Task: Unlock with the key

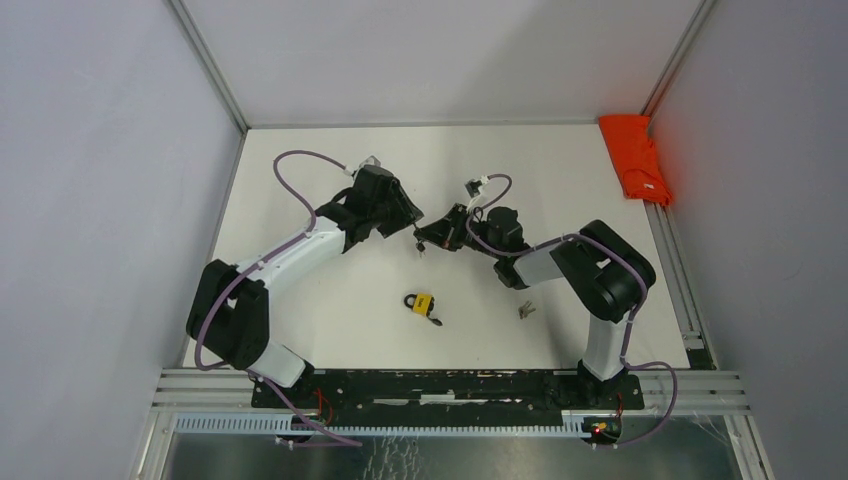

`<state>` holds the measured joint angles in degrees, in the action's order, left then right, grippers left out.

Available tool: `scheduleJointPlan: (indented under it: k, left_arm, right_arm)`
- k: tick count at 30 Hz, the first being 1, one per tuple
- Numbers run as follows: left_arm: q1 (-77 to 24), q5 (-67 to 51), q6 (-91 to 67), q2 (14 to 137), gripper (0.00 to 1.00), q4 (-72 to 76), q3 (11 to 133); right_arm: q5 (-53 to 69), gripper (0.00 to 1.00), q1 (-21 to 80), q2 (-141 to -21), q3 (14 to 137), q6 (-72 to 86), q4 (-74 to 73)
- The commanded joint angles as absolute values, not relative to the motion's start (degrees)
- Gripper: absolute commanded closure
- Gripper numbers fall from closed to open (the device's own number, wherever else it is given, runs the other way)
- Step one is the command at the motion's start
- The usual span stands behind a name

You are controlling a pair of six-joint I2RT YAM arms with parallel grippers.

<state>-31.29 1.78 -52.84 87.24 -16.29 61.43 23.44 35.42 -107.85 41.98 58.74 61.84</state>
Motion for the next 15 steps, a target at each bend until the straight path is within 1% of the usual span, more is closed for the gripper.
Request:
scheduleJointPlan:
  k: [1,8,15]
  left_arm:
    - [-35.1,-8.9,-53.4,84.7,0.98,-21.8,60.8]
    - [-35.1,-9.9,-53.1,84.8,0.98,-21.9,61.4]
    - [-35.1,-11.9,-53.9,85.4,0.98,-21.0,61.4]
  right_arm:
    - [19.5,1.00,32.1,-108.7,47.9,56.7,67.8]
    - [23.9,1.00,31.3,-109.9,49.7,55.5,69.4]
    - [23.7,1.00,31.4,-110.2,50.7,54.4,69.3]
